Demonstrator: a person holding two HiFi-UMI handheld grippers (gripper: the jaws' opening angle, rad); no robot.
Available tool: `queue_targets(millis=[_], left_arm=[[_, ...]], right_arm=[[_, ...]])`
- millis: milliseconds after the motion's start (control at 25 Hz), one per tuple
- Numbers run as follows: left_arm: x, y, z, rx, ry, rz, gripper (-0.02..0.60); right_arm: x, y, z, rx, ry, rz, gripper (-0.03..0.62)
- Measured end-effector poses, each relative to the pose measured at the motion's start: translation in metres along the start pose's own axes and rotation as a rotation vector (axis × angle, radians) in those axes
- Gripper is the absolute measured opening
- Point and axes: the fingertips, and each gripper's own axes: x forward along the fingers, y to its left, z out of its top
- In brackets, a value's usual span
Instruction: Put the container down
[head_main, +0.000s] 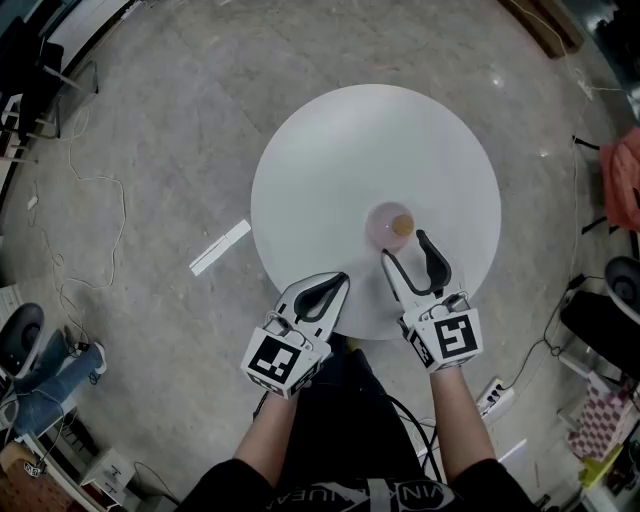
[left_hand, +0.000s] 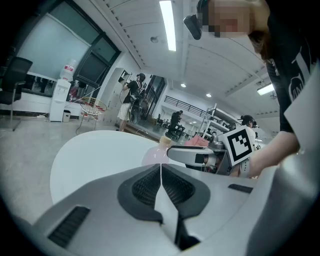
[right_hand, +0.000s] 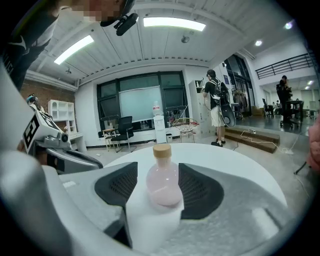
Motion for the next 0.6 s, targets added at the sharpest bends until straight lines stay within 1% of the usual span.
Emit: queue_targets(millis=[120,280,400,520,600], left_arm=[[-0.007,-0.003,-0.003,-0.004,-0.009,0.006,0.015],[-0.010,-0.010,-0.005,-0.002,-0.023,0.013,0.015],[-0.014,-0.014,-0.001,0.002,-0.035,0.013,0.015],[-0.020,-0.019,0.002,0.012,-0.043,0.013,0.015],[-0.022,-0.024,0.004,0.019,-0.051,0.010,0.015]], right_arm=[[-0.004,0.009,-0.002,0.007,0.007,0.025,0.222],[-0.014,0.015,0.000,-0.021,0.014,0.043,0.109],[-0.021,0.019,0.004,-0.029,0.010,0.043,0.048],[-0.029,0.024,0.009,-0.037,-0.001,0.046,0.015],[-0.036,0.026,0.012,-0.040,-0.007,0.048,0.008]])
